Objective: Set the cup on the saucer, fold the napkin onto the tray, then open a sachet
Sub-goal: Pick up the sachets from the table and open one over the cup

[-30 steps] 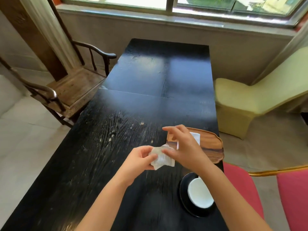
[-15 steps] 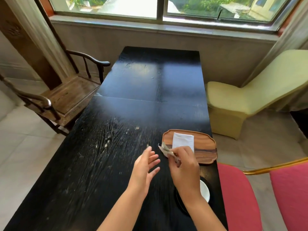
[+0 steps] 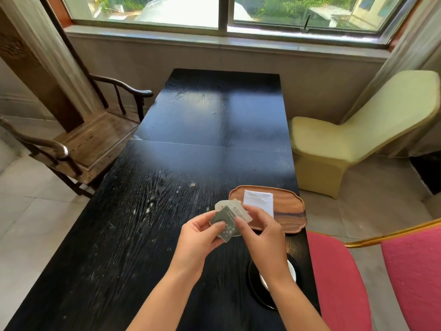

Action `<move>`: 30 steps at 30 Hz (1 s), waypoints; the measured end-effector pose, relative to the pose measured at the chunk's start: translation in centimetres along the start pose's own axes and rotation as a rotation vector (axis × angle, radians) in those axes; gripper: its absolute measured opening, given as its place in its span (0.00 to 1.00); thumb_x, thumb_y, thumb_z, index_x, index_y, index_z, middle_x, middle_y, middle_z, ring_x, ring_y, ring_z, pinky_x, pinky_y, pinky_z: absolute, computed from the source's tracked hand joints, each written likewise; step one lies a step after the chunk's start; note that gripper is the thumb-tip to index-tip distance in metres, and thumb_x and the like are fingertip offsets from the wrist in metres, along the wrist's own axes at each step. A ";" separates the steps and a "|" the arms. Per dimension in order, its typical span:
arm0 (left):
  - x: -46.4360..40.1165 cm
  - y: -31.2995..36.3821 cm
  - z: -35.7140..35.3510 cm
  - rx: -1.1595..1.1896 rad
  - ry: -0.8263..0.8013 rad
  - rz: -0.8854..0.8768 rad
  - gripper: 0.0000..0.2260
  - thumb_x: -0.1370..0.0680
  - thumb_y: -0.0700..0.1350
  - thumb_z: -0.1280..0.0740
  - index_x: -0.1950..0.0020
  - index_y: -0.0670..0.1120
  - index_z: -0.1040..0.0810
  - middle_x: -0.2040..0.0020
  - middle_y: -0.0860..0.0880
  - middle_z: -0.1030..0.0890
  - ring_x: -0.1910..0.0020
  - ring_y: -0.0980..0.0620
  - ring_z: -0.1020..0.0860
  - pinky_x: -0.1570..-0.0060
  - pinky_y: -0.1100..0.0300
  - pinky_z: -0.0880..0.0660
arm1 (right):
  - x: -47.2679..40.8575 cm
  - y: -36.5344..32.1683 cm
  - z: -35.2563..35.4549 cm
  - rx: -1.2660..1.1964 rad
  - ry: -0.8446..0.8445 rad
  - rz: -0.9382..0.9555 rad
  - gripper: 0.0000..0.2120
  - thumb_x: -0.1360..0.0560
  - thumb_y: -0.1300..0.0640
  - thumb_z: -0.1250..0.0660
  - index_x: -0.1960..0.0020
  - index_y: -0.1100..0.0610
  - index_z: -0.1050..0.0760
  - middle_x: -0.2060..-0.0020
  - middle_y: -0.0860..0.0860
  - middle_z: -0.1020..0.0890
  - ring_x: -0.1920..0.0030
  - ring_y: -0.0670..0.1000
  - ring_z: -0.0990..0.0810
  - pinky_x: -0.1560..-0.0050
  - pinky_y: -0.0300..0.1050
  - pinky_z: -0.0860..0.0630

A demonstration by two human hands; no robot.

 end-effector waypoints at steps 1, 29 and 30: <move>0.1 0.1 -0.3 -0.032 -0.045 0.000 0.11 0.24 0.33 0.37 0.48 0.44 0.19 0.53 0.45 0.15 0.52 0.50 0.17 0.56 0.59 0.20 | -0.1 0.1 0.0 0.019 -0.026 0.007 0.13 0.27 0.54 0.31 0.43 0.51 0.22 0.51 0.45 0.17 0.49 0.42 0.21 0.47 0.44 0.22; -0.9 -3.9 -6.7 -0.299 -0.205 0.089 0.12 0.22 0.36 0.37 0.52 0.50 0.18 0.57 0.51 0.14 0.57 0.55 0.17 0.60 0.64 0.22 | -2.5 5.1 7.2 -0.213 -0.210 -0.272 0.04 0.29 0.61 0.29 0.62 0.58 0.20 0.71 0.48 0.19 0.69 0.43 0.24 0.58 0.50 0.23; -1.1 -4.2 -7.3 -0.298 -0.195 0.083 0.10 0.23 0.36 0.37 0.51 0.49 0.18 0.56 0.51 0.14 0.57 0.55 0.17 0.61 0.64 0.22 | -2.9 5.4 7.8 -0.207 -0.195 -0.262 0.03 0.29 0.62 0.30 0.61 0.60 0.20 0.71 0.47 0.19 0.70 0.42 0.24 0.61 0.45 0.23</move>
Point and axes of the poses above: each hand's wrist, its own x-axis away from the middle knuckle, its own z-axis out of the back of the hand, y = z × x, the point moved 5 cm from there along -x, towards the middle knuckle
